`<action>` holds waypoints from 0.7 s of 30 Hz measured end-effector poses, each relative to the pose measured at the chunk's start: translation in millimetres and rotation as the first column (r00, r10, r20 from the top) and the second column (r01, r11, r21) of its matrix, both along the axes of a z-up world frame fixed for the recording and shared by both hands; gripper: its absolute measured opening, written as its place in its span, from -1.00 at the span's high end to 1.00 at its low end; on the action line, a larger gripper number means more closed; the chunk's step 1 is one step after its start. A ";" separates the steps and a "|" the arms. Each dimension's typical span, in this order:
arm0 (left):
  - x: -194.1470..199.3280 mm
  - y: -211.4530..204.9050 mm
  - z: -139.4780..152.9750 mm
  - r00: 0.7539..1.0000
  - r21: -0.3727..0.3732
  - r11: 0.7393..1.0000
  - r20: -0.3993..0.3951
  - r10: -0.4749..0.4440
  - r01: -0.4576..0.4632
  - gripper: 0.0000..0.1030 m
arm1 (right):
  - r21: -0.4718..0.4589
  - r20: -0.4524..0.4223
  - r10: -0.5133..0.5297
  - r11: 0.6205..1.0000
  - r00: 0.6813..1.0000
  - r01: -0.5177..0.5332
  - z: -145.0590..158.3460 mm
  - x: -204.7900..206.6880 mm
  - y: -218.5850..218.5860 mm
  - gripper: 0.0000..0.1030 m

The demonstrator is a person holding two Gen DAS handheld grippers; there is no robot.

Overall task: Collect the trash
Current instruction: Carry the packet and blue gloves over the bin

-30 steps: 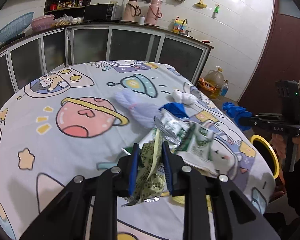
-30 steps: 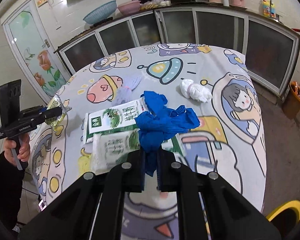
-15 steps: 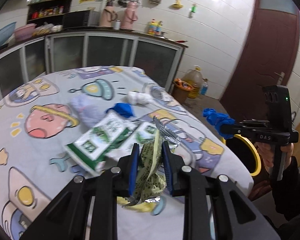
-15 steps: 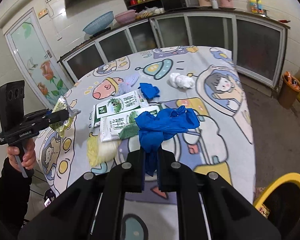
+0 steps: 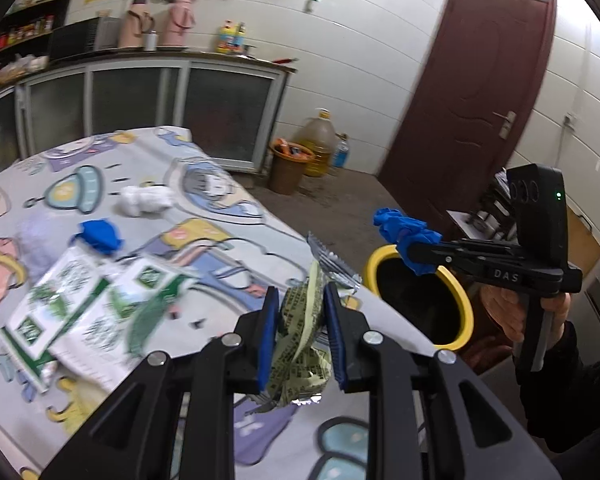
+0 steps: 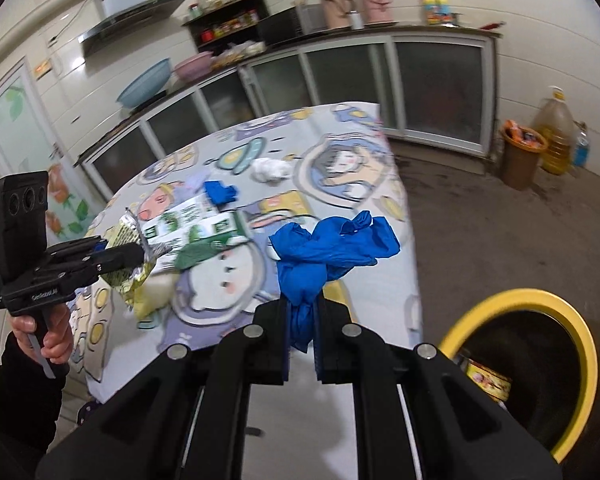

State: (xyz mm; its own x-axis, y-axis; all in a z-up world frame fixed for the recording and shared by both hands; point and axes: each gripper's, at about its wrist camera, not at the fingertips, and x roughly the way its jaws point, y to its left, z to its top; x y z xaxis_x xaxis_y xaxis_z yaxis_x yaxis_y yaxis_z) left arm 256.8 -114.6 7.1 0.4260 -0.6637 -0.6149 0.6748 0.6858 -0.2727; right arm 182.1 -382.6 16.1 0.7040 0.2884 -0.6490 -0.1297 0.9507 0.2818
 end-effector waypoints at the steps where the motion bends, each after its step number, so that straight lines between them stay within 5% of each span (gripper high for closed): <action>1: 0.3 -9.0 -1.5 1.000 -0.001 1.000 -0.007 -0.016 0.016 0.58 | 0.003 -0.002 -0.015 1.000 1.000 0.015 -2.2 -2.0 -6.1 0.83; 21: -6.7 -184.5 -30.0 0.962 0.033 0.963 -0.074 -0.263 0.266 0.58 | 0.021 -0.098 -0.346 0.937 0.933 0.349 -57.2 -55.1 -144.5 0.83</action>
